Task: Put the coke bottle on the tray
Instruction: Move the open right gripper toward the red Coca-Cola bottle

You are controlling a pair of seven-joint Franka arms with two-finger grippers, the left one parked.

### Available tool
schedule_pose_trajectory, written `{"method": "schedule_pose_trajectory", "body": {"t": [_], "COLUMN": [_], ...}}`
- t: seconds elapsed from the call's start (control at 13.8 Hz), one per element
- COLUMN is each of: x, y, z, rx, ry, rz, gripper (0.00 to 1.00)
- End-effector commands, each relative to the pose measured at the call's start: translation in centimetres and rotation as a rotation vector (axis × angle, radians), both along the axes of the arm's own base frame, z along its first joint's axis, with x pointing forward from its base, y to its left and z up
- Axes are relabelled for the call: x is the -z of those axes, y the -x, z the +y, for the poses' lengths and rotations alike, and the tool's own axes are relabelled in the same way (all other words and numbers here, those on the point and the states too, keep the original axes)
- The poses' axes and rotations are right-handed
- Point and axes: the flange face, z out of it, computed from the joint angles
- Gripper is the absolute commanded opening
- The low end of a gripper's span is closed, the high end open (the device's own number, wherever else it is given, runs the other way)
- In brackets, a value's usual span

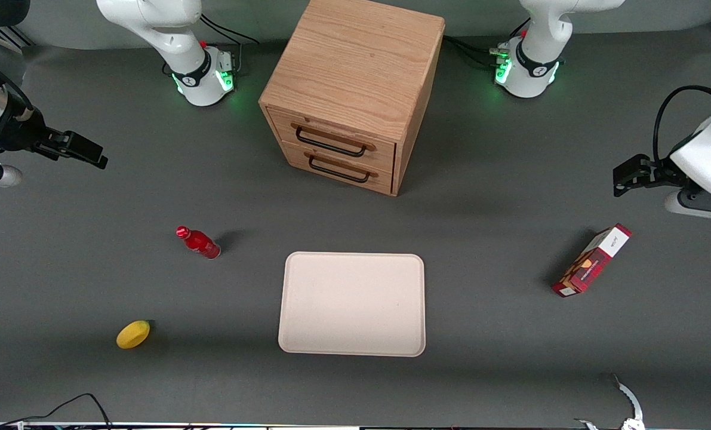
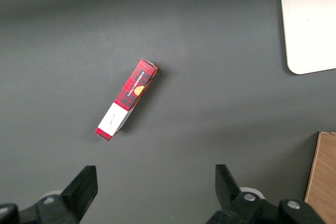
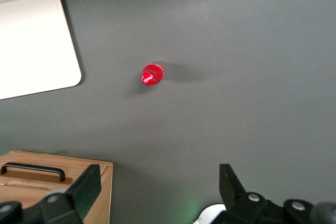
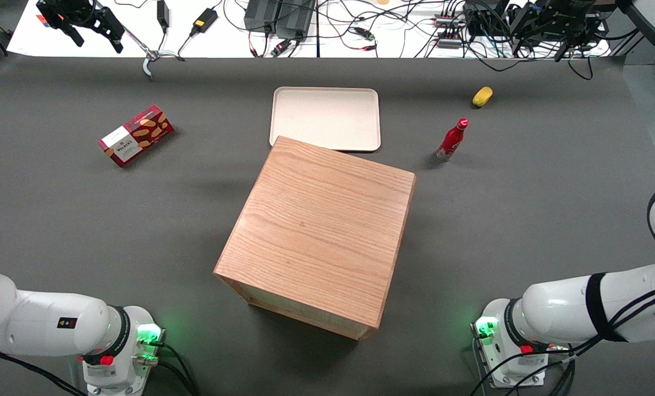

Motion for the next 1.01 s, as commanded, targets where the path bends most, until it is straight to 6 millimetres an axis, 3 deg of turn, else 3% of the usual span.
{"method": "schedule_pose_trajectory", "body": {"t": [0.0, 0.22, 0.36, 0.58, 0.8, 0.94], "x": [-0.8, -0.2, 1.8, 7.6, 14.6, 20.4], "y": [0.2, 0.1, -0.1, -2.0, -3.6, -4.2], "z": [0.2, 0.4, 0.8, 1.4, 1.9, 1.8], "rx": [0.006, -0.007, -0.021, -0.025, -0.012, -0.003], "ry": [-0.031, -0.032, -0.028, -0.023, -0.029, -0.034], "rz": [0.028, 0.048, 0.078, 0.073, 0.031, -0.002], "gripper": [1.0, 1.0, 1.0, 1.0, 1.0, 1.0]}}
